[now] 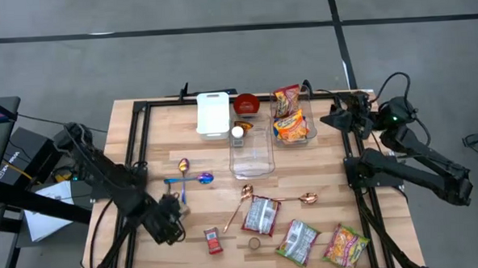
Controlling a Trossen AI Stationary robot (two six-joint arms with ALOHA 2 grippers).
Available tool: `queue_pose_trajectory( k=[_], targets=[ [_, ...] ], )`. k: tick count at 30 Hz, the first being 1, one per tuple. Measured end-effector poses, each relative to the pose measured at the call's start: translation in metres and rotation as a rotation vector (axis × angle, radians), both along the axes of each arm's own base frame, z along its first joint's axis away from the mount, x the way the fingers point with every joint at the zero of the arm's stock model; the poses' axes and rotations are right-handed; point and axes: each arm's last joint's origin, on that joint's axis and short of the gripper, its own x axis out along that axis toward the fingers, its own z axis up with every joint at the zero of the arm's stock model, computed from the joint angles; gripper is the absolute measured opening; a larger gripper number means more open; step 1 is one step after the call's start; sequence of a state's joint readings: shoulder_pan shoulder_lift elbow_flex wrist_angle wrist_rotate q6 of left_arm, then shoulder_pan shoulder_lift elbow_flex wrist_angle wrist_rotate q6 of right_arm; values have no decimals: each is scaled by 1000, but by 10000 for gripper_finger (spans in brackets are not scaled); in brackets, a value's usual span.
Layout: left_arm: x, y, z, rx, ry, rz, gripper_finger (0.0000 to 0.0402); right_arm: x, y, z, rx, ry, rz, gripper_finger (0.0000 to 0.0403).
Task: Pick & Place Food Item
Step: Put the golden spice bottle into the left transparent bin
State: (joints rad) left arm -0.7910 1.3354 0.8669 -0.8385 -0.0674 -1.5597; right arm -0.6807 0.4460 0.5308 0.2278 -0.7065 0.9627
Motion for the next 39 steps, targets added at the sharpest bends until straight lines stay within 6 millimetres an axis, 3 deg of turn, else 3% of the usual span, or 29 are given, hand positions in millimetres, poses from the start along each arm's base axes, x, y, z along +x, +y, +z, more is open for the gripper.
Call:
queue_pose_trajectory(
  k=[5,10,17,22,28,39],
  targets=[
    [10,34,25,40,-158,-84,270,15,-12,6,-46,48,-19,47],
    [29,70,49,108,-274,-136,270,40,-25,36,-202,75,8,91],
    [53,113,75,240,-361,-187,270,97,-38,63,-370,295,132,214],
    [61,127,85,313,-388,-206,270,147,-45,74,-484,383,213,284],
    [62,132,87,361,-390,-189,270,204,-53,78,-571,425,293,296],
    [63,133,88,395,-393,-173,270,284,-45,50,-663,528,392,296]
  ],
)
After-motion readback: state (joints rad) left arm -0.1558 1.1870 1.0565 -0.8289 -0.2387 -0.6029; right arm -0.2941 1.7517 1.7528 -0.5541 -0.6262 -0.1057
